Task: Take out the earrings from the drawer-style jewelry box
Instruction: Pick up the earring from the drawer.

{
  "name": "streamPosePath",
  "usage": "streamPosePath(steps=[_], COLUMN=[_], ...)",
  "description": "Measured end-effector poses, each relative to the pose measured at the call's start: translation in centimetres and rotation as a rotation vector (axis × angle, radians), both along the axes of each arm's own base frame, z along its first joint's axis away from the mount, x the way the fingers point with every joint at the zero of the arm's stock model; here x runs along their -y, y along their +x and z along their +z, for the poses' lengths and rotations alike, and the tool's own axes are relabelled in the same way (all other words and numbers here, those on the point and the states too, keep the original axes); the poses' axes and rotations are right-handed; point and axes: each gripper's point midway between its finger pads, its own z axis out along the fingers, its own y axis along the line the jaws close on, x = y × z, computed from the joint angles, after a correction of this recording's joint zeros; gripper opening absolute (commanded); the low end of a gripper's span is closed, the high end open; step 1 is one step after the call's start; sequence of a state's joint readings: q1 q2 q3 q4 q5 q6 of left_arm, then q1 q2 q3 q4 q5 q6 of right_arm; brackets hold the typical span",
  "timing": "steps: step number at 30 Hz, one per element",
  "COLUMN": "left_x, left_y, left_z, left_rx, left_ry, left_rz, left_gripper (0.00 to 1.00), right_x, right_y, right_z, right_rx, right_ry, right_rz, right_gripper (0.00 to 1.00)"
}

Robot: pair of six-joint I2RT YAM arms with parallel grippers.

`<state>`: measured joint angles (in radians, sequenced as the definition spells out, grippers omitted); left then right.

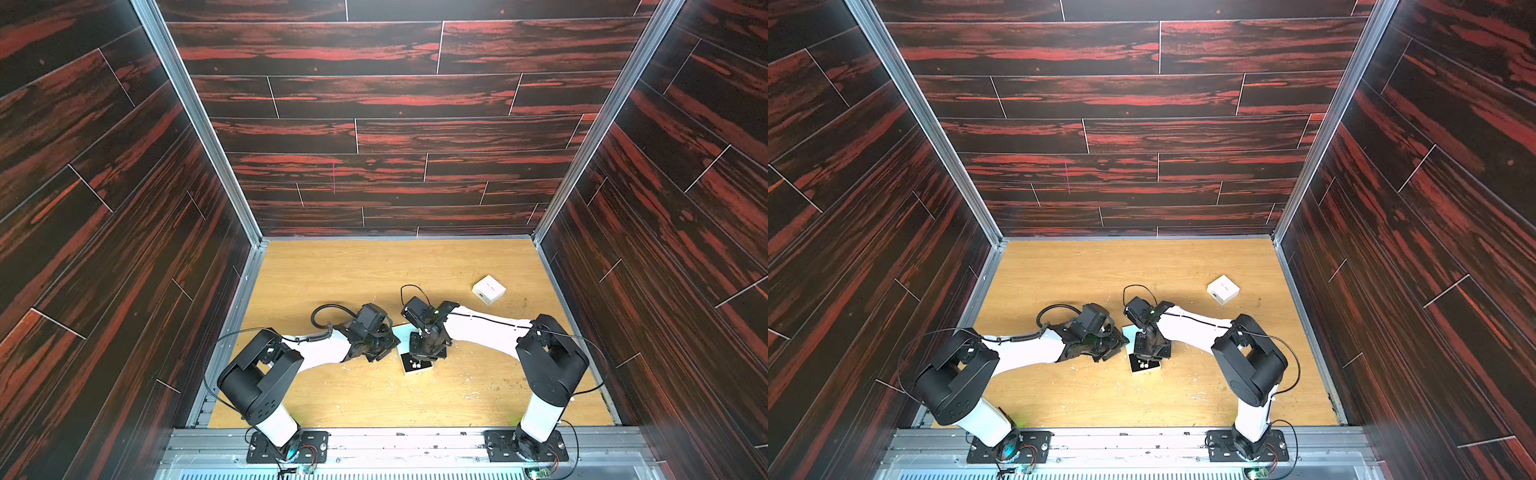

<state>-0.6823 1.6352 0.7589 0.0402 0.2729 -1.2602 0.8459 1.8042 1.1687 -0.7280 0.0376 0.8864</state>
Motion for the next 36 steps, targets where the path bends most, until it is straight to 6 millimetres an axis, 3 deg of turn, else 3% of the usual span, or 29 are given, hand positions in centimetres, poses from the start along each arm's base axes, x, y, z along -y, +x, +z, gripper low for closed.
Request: streamPosePath(steps=[12,22,36], left_x=[0.2,0.2,0.4], left_y=[-0.2,-0.2,-0.3], left_z=[0.0,0.0,0.0], left_rx=[0.000,0.001,0.001], left_ry=[-0.001,-0.001,-0.001], left_rz=[-0.006,-0.008,-0.012], left_gripper=[0.44,0.44,0.44], right_x=[0.1,0.1,0.2], right_y=[0.0,0.0,0.0], right_z=[-0.1,0.4,3.7], right_rx=[-0.003,0.003,0.046], right_ry=[-0.001,0.007,0.045], right_rz=[-0.016,-0.019,-0.020], right_gripper=[0.11,0.10,0.10])
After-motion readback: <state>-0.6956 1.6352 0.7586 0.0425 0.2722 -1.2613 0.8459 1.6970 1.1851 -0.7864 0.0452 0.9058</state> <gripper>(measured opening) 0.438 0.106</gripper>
